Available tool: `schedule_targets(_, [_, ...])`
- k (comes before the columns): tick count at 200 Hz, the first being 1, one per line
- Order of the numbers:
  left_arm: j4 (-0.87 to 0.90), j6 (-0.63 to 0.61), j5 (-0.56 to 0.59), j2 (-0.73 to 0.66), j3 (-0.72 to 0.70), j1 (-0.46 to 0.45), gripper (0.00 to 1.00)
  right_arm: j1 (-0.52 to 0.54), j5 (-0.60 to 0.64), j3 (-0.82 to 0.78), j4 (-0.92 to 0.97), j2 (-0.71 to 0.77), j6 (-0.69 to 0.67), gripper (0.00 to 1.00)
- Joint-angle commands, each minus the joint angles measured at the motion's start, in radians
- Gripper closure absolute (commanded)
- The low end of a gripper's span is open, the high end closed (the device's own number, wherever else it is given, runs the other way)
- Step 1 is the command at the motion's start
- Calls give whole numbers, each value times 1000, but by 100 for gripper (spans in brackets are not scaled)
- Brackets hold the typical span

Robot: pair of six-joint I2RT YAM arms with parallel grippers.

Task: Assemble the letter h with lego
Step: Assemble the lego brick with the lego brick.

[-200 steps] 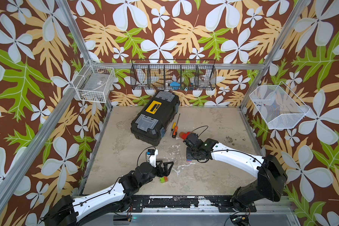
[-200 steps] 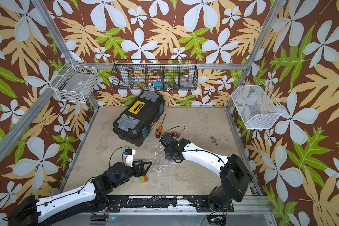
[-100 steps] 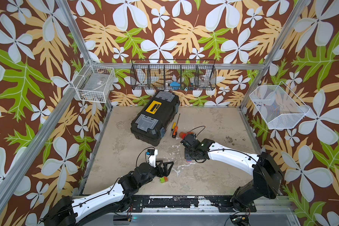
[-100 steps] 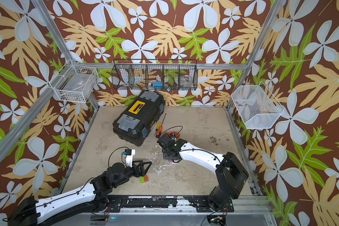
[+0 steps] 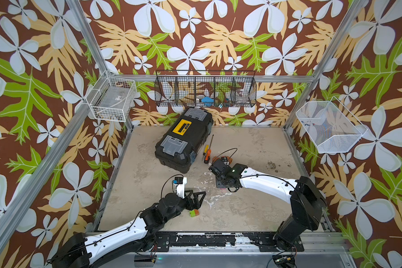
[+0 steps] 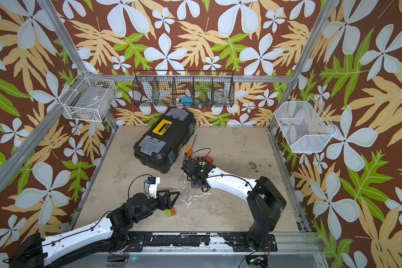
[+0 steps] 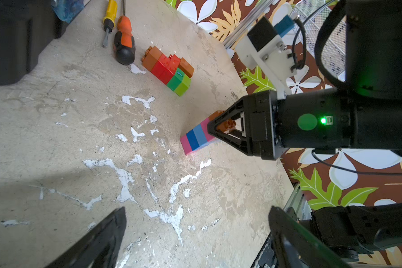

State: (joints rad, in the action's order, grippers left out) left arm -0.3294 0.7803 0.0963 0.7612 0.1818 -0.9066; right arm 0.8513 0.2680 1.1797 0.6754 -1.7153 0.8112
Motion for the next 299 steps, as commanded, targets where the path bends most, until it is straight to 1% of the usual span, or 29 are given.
schedule_targets(1, [-17, -1, -9, -3, -3, 1, 0, -17, -126, -19, 145, -64, -81, 100])
schedule_targets(30, [-17, -1, -9, -8, -6, 1, 0, -26, -150, -4, 193, -109, -140, 100])
schedule_targets(71, [-10, 3, 0, -15, -8, 0, 0, -52, -247, -35, 148, -123, -172, 100])
schedule_targets(107, [-6, 4, 2, -14, -8, 0, 0, -66, -244, 7, 173, -118, -188, 100])
schedule_targets(147, [-7, 7, 6, -15, -8, 0, 0, -69, -210, 105, 221, -101, -194, 100])
schedule_targets(174, [-7, 10, 10, -16, -11, 1, 0, -68, -210, 127, 215, -86, -190, 96])
schedule_targets(205, [-2, 16, 22, -20, -14, 0, 0, -68, -196, 120, 207, -77, -186, 91])
schedule_targets(237, [9, 23, 38, -30, -15, 0, 0, -68, -208, 104, 180, -58, -187, 85])
schedule_targets(299, [10, 33, 38, -31, -18, 0, 0, -64, -188, 98, 167, -33, -184, 78])
